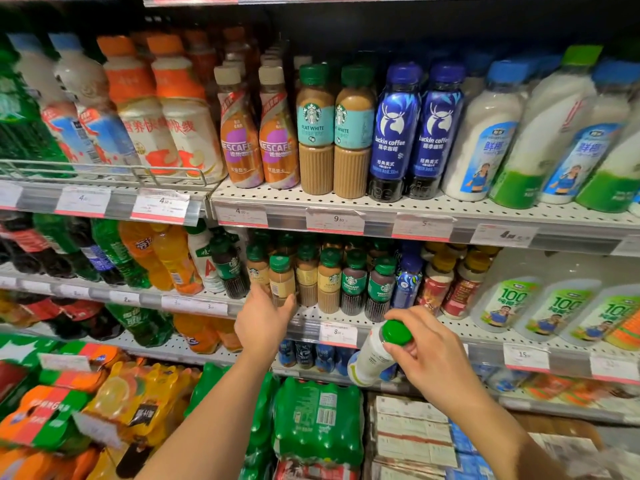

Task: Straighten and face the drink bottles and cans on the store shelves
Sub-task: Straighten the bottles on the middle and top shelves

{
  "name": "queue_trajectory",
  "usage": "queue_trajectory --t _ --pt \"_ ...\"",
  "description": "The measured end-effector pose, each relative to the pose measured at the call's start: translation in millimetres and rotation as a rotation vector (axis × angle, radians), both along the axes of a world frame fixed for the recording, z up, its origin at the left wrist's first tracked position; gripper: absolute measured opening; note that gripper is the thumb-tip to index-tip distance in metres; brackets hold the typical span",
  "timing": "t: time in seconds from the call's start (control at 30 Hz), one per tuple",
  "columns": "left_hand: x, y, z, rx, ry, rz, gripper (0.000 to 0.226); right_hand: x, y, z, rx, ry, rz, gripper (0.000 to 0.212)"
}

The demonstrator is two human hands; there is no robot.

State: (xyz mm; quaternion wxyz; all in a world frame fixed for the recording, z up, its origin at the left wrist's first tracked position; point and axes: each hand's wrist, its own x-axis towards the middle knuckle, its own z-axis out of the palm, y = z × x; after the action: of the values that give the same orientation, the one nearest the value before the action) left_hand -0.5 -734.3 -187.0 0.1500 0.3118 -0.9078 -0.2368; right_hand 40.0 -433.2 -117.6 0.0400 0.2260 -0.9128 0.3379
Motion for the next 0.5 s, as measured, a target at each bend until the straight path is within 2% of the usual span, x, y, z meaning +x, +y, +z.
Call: queue_trajectory --t 0.13,0.5 --pt "8 7 -19 0.013 -0.136 -0.021 0.042 3 9 -4 -0.018 -0.015 -0.005 0.038" --pt "-22 -3 -26 0.081 -0.151 -0.034 0.045 7 32 -7 0.02 -0.013 -0.002 0.039"
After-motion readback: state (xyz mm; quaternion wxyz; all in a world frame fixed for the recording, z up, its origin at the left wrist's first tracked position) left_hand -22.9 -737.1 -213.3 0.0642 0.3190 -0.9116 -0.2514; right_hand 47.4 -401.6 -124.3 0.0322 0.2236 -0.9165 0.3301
